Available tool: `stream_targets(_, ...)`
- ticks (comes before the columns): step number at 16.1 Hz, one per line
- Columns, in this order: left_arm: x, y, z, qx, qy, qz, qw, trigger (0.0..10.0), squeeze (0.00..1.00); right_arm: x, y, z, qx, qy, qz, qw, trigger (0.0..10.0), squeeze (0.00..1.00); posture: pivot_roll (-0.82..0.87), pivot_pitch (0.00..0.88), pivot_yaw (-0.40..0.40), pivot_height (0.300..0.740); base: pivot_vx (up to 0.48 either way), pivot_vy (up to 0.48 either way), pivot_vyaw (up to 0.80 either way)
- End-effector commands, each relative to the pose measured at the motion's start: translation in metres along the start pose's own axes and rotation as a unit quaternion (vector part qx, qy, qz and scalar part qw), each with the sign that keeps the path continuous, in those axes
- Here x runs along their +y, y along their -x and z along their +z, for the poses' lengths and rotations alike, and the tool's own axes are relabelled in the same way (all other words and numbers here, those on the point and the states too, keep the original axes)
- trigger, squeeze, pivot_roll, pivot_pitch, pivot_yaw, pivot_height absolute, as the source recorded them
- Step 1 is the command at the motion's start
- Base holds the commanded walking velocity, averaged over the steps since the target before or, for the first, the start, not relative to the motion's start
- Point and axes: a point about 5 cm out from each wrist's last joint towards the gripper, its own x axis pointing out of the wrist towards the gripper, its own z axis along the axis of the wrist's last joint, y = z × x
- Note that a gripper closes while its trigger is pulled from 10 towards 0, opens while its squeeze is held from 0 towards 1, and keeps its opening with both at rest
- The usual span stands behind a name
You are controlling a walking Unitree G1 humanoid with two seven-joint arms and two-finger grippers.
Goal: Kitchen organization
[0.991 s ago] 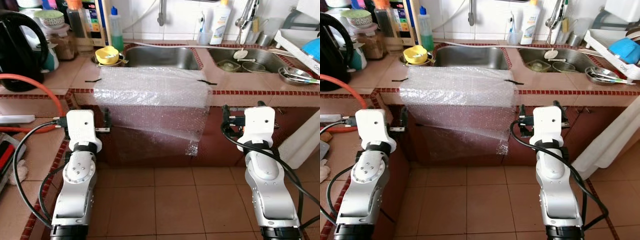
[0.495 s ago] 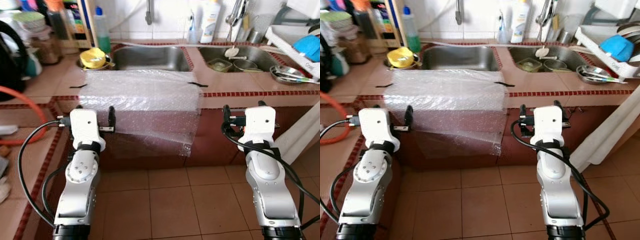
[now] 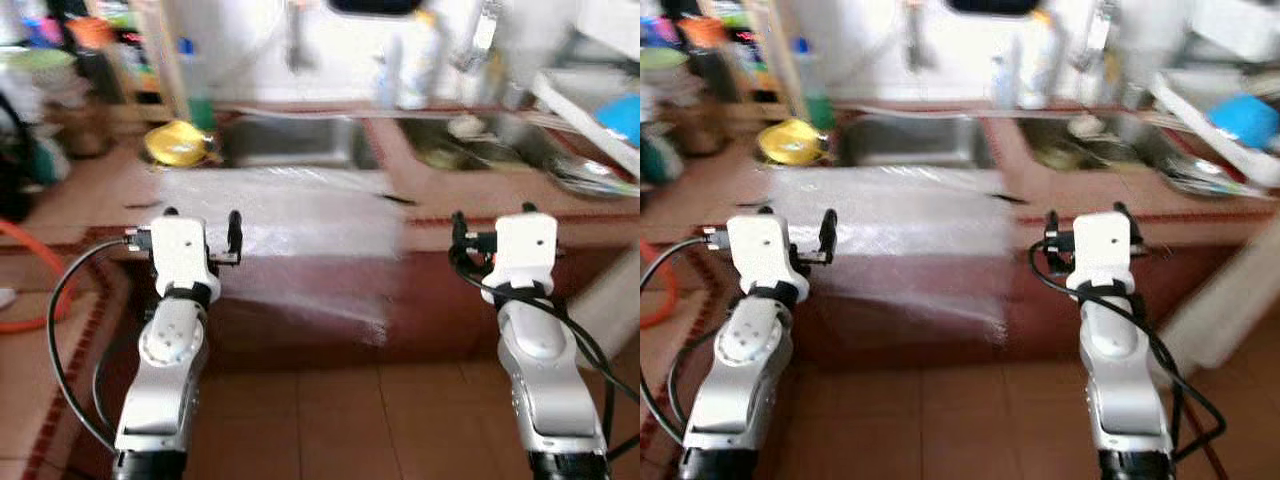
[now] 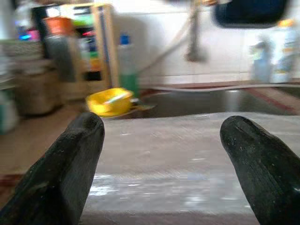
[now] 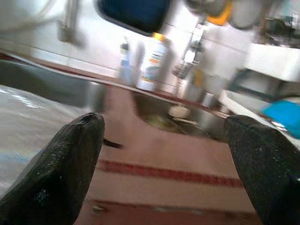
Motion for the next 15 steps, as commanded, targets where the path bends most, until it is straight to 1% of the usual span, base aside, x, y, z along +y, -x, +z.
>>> stream_targets(1, 0.004, -0.001, 0.001, -0.001, -0.002, 0.011, 1.000, 10.0, 0.00, 0.004, -0.001, 0.005, -0.010, -0.005, 0.013, 1.000, 10.0, 0.00, -0.01, 0.000, -0.024, 0.740, 0.356, 0.000, 0.00)
stream_targets(3, 0.005, -0.001, 0.003, -0.003, -0.005, 0.015, 1.000, 10.0, 0.00, 0.009, -0.001, 0.007, -0.014, -0.012, 0.036, 0.999, 10.0, 0.00, 0.00, 0.000, -0.025, 0.740, 0.356, 0.000, 0.00)
stream_targets(4, 0.006, -0.002, 0.005, -0.009, -0.015, 0.021, 1.000, 10.0, 0.00, 0.010, -0.001, 0.006, -0.009, -0.016, 0.038, 0.999, 10.0, 0.00, 0.00, 0.000, -0.026, 0.740, 0.356, 0.000, 0.00)
stream_targets(5, 0.006, -0.002, 0.005, -0.011, -0.017, 0.021, 1.000, 10.0, 0.00, 0.010, -0.001, 0.005, -0.006, -0.022, 0.034, 0.999, 10.0, 0.00, 0.00, 0.000, -0.026, 0.740, 0.341, 0.000, 0.00)
stream_targets(7, 0.007, -0.002, 0.007, -0.013, -0.015, 0.022, 1.000, 10.0, 0.00, 0.014, -0.002, 0.007, -0.003, -0.047, 0.040, 0.998, 10.0, 0.00, 0.00, 0.000, -0.026, 0.740, 0.339, 0.000, 0.00)
stream_targets(9, 0.007, -0.001, 0.005, -0.011, -0.015, 0.021, 1.000, 10.0, 0.00, 0.018, 0.000, 0.009, -0.005, -0.062, 0.048, 0.997, 10.0, 0.00, 0.01, 0.000, -0.025, 0.740, 0.336, 0.000, 0.00)
stream_targets(10, 0.007, -0.001, 0.007, -0.014, -0.016, 0.020, 1.000, 10.0, 0.00, 0.019, 0.000, 0.008, -0.003, -0.059, 0.048, 0.997, 10.0, 0.00, 0.03, 0.000, -0.026, 0.740, 0.337, 0.000, 0.00)
stream_targets(11, 0.008, -0.002, 0.013, -0.020, -0.013, 0.026, 0.999, 10.0, 0.00, 0.023, -0.002, 0.007, 0.003, -0.064, 0.053, 0.997, 10.0, 0.00, 0.05, 0.000, -0.021, 0.740, 0.341, 0.000, 0.00)
stream_targets(12, 0.009, -0.002, 0.014, -0.020, -0.011, 0.028, 0.999, 10.0, 0.00, 0.024, -0.003, 0.007, 0.004, -0.066, 0.055, 0.996, 10.0, 0.00, 0.05, 0.000, -0.021, 0.740, 0.334, 0.000, 0.00)
stream_targets(13, 0.009, -0.001, 0.017, -0.029, -0.027, 0.017, 0.999, 10.0, 0.00, 0.031, -0.006, 0.008, 0.004, -0.057, 0.062, 0.996, 10.0, 0.00, 0.07, 0.000, -0.025, 0.740, 0.334, 0.000, 0.00)
stream_targets(14, 0.012, 0.001, 0.015, -0.024, -0.031, 0.023, 0.999, 10.0, 0.00, 0.034, -0.008, 0.009, 0.007, -0.059, 0.055, 0.997, 10.0, 0.00, 0.07, 0.000, -0.022, 0.740, 0.292, 0.000, 0.00)
stream_targets(15, 0.015, 0.001, 0.014, -0.021, -0.031, 0.033, 0.999, 10.0, 0.00, 0.036, -0.010, 0.013, 0.002, -0.063, 0.049, 0.997, 10.0, 0.00, 0.06, 0.000, -0.020, 0.740, 0.000, 0.000, 0.00)
